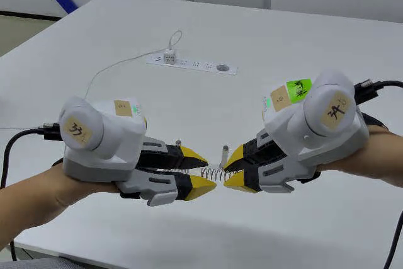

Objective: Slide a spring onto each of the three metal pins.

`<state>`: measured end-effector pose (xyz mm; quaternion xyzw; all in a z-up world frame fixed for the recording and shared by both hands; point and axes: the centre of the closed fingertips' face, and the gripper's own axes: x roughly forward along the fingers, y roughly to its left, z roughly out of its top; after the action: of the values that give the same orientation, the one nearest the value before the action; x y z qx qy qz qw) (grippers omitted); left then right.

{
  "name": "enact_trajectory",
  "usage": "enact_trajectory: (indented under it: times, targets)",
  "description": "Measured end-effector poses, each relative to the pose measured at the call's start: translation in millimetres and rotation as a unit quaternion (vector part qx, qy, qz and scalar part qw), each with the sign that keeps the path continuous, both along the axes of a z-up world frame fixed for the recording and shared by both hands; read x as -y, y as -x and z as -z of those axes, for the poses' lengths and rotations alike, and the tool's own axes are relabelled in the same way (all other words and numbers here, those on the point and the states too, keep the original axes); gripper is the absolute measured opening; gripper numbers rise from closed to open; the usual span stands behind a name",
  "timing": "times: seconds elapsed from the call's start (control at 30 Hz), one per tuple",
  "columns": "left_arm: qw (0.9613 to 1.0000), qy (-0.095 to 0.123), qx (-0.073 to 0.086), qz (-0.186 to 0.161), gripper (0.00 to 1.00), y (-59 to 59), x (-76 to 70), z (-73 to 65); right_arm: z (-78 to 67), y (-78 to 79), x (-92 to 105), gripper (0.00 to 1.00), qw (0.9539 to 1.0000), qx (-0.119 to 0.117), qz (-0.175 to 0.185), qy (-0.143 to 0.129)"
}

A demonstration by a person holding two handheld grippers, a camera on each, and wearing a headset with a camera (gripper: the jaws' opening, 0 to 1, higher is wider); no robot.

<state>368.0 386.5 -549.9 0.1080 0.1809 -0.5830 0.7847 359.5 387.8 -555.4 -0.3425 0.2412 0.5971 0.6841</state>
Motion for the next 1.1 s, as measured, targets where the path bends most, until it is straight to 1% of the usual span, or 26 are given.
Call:
enact_trajectory:
  times: [0.07,0.13,0.17,0.2,0.3,0.33,0.4,0.43,0.47,0.5,0.6,0.73,0.77,0.83,0.9,0.97,1.0,1.03,1.1]
  targets:
    - [1.0000,-0.002,0.002,0.006,0.20,1.9,0.8,-0.1,0.1,0.1,-0.8,0.11,1.0000,0.002,-0.002,0.002]
    - [0.9998,-0.003,0.006,0.021,0.16,5.9,2.2,-0.5,0.7,-0.9,-0.9,0.11,1.0000,0.003,-0.002,0.004]
    - [0.9996,-0.010,0.009,0.025,0.14,6.4,1.5,0.3,1.3,-0.6,-0.8,0.11,1.0000,0.001,-0.001,0.005]
    - [0.9995,-0.014,0.014,0.026,0.14,5.6,1.2,0.6,1.1,-0.5,-1.7,0.11,1.0000,0.001,-0.003,0.003]
    - [0.9990,-0.022,0.017,0.034,0.14,6.8,1.8,0.8,2.2,0.1,-2.6,0.11,1.0000,0.002,-0.006,0.007]
    - [0.9986,-0.026,0.026,0.037,0.14,7.1,2.5,0.4,2.4,0.2,-2.5,0.11,0.9999,0.003,-0.006,0.008]
    - [0.9980,-0.032,0.034,0.042,0.13,8.0,2.9,0.4,2.7,0.5,-2.3,0.11,0.9999,0.003,-0.007,0.010]
    - [0.9972,-0.037,0.045,0.046,0.12,8.2,2.9,0.6,3.1,0.9,-2.2,0.11,0.9999,0.004,-0.009,0.011]
    - [0.9967,-0.040,0.050,0.049,0.12,8.6,3.0,0.8,3.1,1.3,-2.1,0.11,0.9999,0.004,-0.009,0.011]
    - [0.9953,-0.045,0.066,0.056,0.12,8.5,2.9,0.8,3.1,1.7,-2.0,0.11,0.9999,0.005,-0.011,0.012]
    - [0.9940,-0.047,0.079,0.059,0.11,9.1,4.0,0.5,2.3,1.9,-0.8,0.11,0.9997,0.012,-0.016,0.014]
    - [0.9938,-0.044,0.080,0.062,0.10,9.6,4.0,0.1,0.7,3.6,0.3,0.11,0.9996,0.014,-0.021,0.014]
    - [0.9935,-0.045,0.083,0.063,0.10,9.5,3.8,-0.1,0.2,3.7,0.2,0.11,0.9994,0.020,-0.025,0.013]
    - [0.9933,-0.046,0.084,0.065,0.10,10.0,3.4,0.3,0.4,3.8,0.0,0.12,0.9994,0.020,-0.026,0.011]
    - [0.9931,-0.047,0.086,0.064,0.10,9.9,3.1,0.9,0.5,3.6,-0.4,0.15,0.9995,0.019,-0.025,0.007]
    - [0.9929,-0.050,0.085,0.066,0.10,10.7,1.9,2.6,0.7,0.8,-0.1,0.20,0.9995,0.024,-0.020,0.004]
    - [0.9928,-0.051,0.085,0.066,0.10,10.8,1.3,3.2,1.3,-0.1,0.8,0.20,0.9995,0.025,-0.019,0.005]
    - [0.9928,-0.053,0.085,0.065,0.10,10.4,0.1,4.1,2.5,-1.2,2.4,0.20,0.9996,0.023,-0.018,0.006]
    - [0.9932,-0.052,0.085,0.060,0.10,8.5,-1.1,3.3,5.9,-1.7,5.5,0.20,0.9999,0.010,-0.011,0.005]
